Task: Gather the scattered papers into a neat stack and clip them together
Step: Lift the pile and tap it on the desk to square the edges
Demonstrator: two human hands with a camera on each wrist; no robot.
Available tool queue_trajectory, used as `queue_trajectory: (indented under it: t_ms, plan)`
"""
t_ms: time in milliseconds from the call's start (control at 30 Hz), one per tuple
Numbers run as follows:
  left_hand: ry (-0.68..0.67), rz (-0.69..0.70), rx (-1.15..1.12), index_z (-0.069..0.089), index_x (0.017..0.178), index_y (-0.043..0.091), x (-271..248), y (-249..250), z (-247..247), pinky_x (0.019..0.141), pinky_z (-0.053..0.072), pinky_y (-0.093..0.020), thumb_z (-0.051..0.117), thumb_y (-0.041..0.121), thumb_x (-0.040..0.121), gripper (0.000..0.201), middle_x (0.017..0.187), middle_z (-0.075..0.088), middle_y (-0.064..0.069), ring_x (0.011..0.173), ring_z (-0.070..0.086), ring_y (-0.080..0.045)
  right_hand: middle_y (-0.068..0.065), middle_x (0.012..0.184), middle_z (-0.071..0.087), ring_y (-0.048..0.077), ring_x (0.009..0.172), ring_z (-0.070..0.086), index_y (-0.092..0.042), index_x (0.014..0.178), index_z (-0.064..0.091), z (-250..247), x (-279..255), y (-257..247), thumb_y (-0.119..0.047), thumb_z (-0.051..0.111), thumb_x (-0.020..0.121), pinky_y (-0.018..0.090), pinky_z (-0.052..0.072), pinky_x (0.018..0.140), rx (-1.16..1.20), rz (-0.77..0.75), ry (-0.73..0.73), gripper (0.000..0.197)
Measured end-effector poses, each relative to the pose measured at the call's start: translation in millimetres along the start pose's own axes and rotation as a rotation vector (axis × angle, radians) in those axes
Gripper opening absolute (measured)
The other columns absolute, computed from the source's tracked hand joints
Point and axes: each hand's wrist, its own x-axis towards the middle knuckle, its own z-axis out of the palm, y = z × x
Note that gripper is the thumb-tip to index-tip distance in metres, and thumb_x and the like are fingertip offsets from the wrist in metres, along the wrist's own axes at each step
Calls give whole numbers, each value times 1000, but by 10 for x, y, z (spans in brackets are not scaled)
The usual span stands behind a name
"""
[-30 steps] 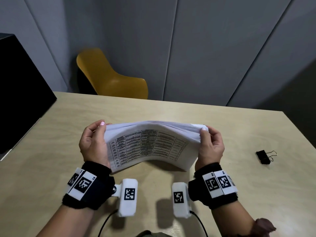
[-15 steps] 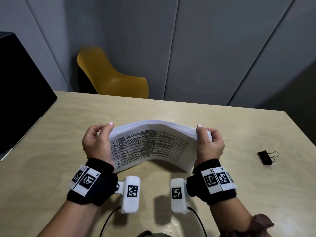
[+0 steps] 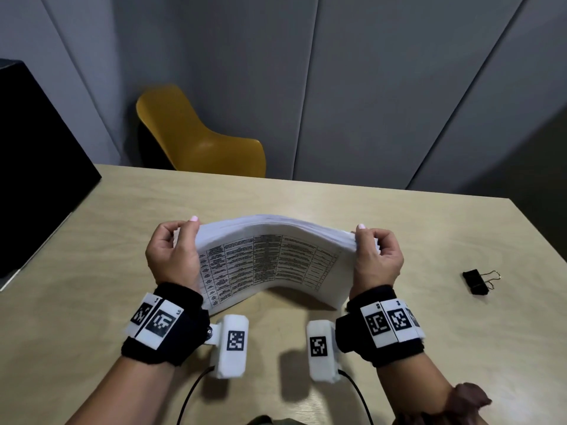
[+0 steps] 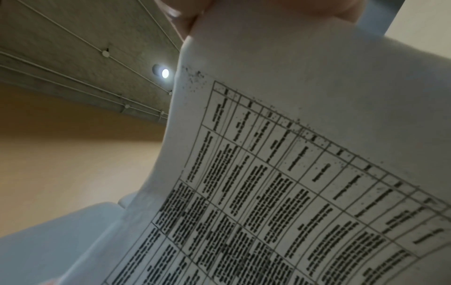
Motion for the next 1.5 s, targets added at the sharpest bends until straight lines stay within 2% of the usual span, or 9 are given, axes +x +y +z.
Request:
queue_trajectory:
  t_ms: [267, 400, 567, 733, 933, 1167, 1300, 1400, 1500]
  plan:
    - [-320, 85, -48, 61, 90, 32, -43, 17, -86, 79, 49, -51, 59, 32, 74, 17, 94, 56, -9, 86, 57, -32, -13, 99, 54, -4, 86, 53, -24, 110, 51, -195, -28, -8, -45, 60, 68, 11, 44, 79, -55, -304, -453, 47]
    - [-434, 265, 83, 53, 101, 19, -2, -47, -259, 65, 48, -9, 51, -5, 88, 28, 84, 65, 10, 72, 61, 8, -26, 92, 66, -6, 83, 58, -40, 95, 64, -345, 140, 74, -15, 62, 80, 9, 46, 75, -52, -352, -542, 29]
    - [-408, 290, 104, 57, 89, 21, 152, -91, -360, 71, 50, -8, 55, -14, 82, 35, 77, 71, 23, 74, 63, 7, -18, 73, 70, -5, 71, 61, -34, 80, 70, -372, 233, 48, 15, 61, 78, 9, 47, 69, 20, -323, -521, 49]
    - [-546, 138, 123, 48, 120, 25, 199, -132, -413, 74, 52, -13, 63, -15, 74, 63, 95, 66, 7, 81, 64, 5, -5, 83, 59, -6, 69, 59, -24, 118, 48, -399, 253, 80, 6, 77, 64, 9, 47, 69, -28, -104, -612, 69]
    - [-604, 16, 175, 60, 87, 28, 11, -157, -244, 55, 48, -5, 58, 2, 86, 26, 63, 68, 28, 64, 64, 12, -30, 65, 68, -15, 66, 61, -32, 72, 70, -271, 161, 126, 12, 65, 76, 9, 48, 64, -164, -144, -694, 45]
    - [-602, -20, 263, 65, 94, 19, -80, -349, -397, 80, 53, -25, 76, 9, 73, 26, 79, 72, 13, 85, 68, -13, -18, 62, 69, -13, 61, 61, -29, 73, 64, -415, 46, 362, 11, 68, 74, 13, 50, 60, -194, -63, -666, 40]
    - [-489, -6, 251, 67, 86, 22, -97, -362, -425, 66, 53, -10, 70, 3, 77, 21, 66, 70, 23, 84, 67, -17, -27, 67, 69, -13, 66, 61, -47, 70, 70, -430, -25, 417, -43, 77, 67, 10, 51, 64, -218, -70, -611, 9]
    - [-511, -10, 218, 65, 88, 21, -107, -260, -424, 65, 54, -12, 69, 0, 75, 26, 68, 70, 25, 69, 67, 4, -28, 67, 68, -12, 66, 62, -47, 70, 71, -444, 28, 474, 1, 71, 76, 10, 51, 64, -228, -116, -586, 48]
    - [-571, -87, 223, 63, 91, 21, -161, -289, -432, 63, 54, -13, 69, -2, 76, 28, 68, 71, 21, 66, 66, 8, -18, 69, 68, -9, 67, 62, -36, 72, 66, -448, -31, 475, 7, 72, 71, 16, 54, 69, -299, -59, -607, 44]
